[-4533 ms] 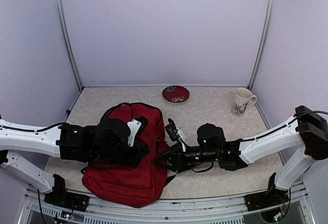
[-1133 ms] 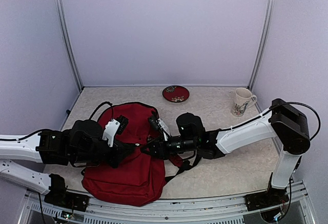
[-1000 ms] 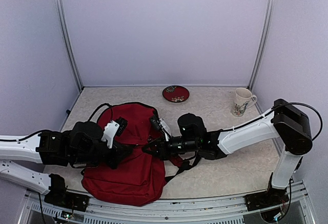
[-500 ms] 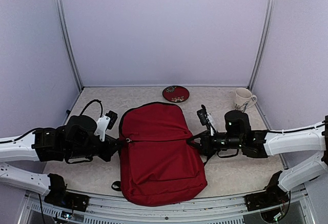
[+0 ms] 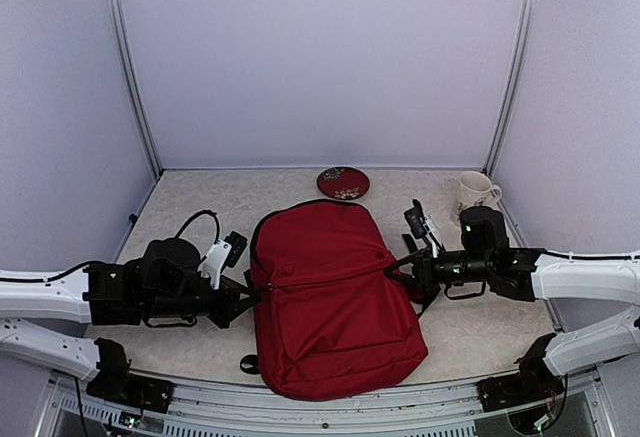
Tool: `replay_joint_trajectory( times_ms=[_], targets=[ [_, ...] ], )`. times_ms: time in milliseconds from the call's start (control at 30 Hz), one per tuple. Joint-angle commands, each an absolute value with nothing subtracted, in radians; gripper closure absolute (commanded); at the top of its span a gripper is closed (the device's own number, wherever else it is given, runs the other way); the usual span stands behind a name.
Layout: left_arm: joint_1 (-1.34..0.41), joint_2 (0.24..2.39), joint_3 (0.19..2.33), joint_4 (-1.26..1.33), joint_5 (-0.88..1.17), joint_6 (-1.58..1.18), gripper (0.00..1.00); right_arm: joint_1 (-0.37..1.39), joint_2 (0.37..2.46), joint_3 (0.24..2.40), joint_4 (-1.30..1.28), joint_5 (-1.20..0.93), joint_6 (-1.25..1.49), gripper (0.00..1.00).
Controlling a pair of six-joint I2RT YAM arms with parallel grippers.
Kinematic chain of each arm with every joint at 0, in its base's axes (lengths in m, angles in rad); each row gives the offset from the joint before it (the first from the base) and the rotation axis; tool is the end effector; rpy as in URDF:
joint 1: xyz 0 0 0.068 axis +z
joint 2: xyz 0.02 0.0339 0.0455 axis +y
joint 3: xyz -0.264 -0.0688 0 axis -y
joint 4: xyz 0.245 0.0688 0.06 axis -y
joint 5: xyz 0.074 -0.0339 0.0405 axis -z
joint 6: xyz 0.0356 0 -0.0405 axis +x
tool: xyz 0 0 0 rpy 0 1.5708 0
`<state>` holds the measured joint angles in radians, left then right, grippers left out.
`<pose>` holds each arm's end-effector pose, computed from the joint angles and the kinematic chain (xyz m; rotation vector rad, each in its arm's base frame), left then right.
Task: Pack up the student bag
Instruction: Zip the lower front pocket of the student bag.
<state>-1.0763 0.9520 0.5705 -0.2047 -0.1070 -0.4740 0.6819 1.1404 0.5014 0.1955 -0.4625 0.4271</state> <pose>0.1019 -0.1810 0.2325 0.6077 2.1753 -0.7610 0.1747 0.1623 0.2100 -0.5882 2.0837 1.1413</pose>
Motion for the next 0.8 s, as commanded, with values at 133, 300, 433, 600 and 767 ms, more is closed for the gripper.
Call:
replay_joint_trajectory(
  times_ms=[133,300,433,600,767],
  targets=[
    [-1.039,1.086,0.455,-0.276,-0.131,-0.538,1.00,0.519,1.265,0.634,0.111,-0.381,0.356,1.00],
    [-1.005,1.077,0.444,-0.235,-0.080,-0.514,1.00,0.483,1.286,0.660,0.060,-0.364,0.319,1.00],
    [-1.053,1.033,0.475,-0.140,0.101,-0.398,0.57,0.483,1.315,0.740,-0.089,-0.407,0.262,0.83],
    [-1.113,0.996,0.606,-0.175,0.133,-0.287,0.27,0.500,1.182,0.805,-0.253,-0.396,0.273,0.65],
    [-0.921,1.025,0.703,-0.161,0.144,-0.300,0.24,0.543,1.030,0.804,-0.354,-0.376,0.329,0.60]
  ],
)
